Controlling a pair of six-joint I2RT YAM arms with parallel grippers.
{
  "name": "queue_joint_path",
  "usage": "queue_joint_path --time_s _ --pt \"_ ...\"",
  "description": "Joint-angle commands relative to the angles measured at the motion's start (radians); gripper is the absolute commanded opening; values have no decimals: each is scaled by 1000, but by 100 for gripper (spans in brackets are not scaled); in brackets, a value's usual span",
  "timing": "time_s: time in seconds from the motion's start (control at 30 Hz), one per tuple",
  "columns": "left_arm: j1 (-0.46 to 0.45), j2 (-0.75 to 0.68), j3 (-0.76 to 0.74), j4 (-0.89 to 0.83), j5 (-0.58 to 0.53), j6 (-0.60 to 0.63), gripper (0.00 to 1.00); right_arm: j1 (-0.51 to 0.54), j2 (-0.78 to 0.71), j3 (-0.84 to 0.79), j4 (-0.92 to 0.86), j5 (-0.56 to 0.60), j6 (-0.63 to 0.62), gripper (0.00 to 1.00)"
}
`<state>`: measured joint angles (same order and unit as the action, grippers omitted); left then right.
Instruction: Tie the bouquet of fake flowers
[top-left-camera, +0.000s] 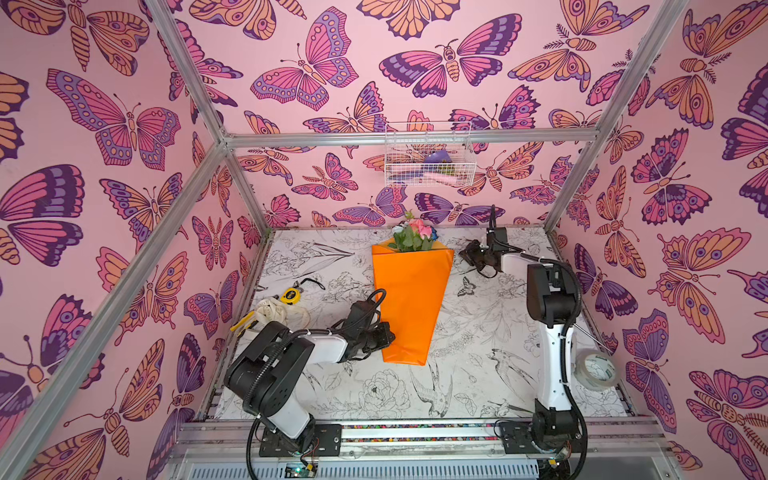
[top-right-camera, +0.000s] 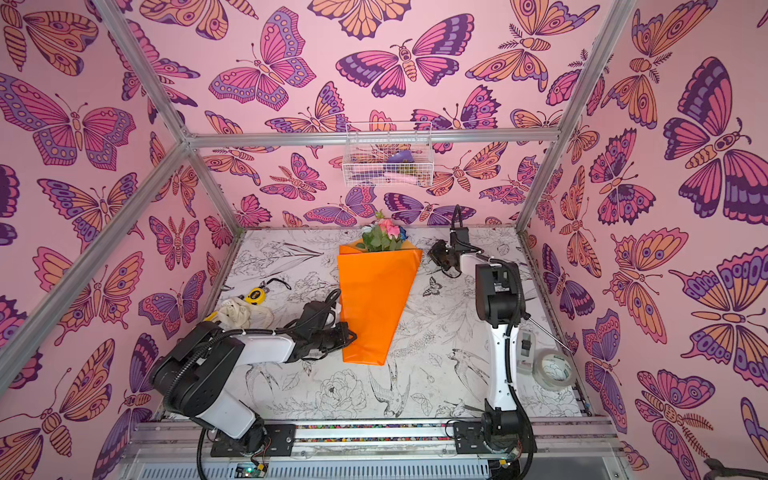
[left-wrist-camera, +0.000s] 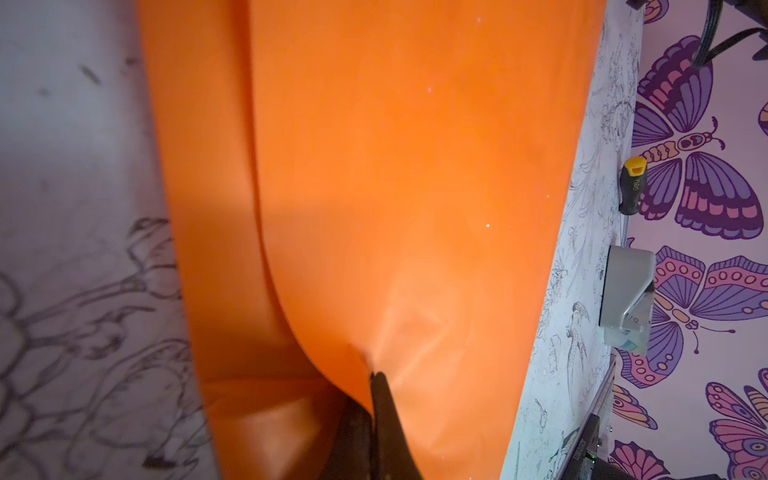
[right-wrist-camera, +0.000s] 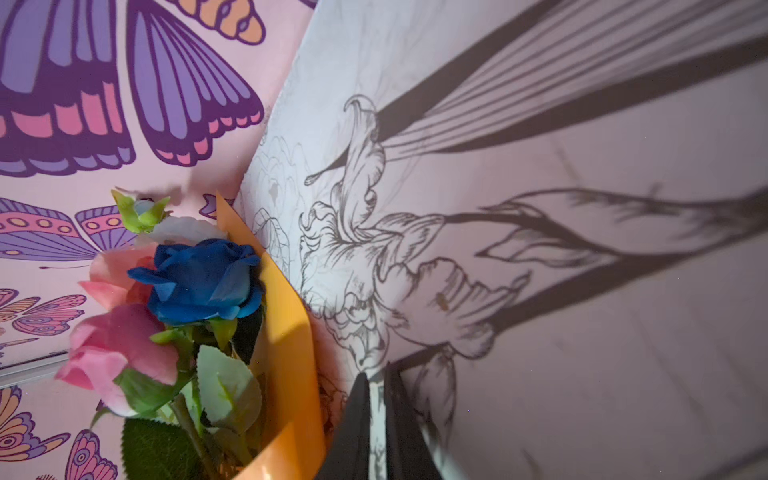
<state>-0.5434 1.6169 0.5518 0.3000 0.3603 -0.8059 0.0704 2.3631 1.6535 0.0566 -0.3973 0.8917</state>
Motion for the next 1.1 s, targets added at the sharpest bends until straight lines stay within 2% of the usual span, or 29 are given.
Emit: queue_joint_path --time_s 0.0,0.23,0.43,0.63,0.77,1.07 --pt "1 50 -46 -149 -28 2 0 -9 -116 -115 -39 -21 -54 18" --pt "0 50 -46 -146 -22 8 0 31 -438 -540 154 -103 -23 21" --pt "2 62 -39 -142 -14 13 0 205 -642 -826 195 -99 -6 21" --pt "5 61 -39 -142 -11 14 0 371 -709 -991 307 -89 119 18" --pt "5 62 -39 -143 -6 11 0 465 -700 -1002 309 -91 158 15" --pt "6 60 -40 -144 -7 10 0 493 -644 -1041 310 -86 199 10"
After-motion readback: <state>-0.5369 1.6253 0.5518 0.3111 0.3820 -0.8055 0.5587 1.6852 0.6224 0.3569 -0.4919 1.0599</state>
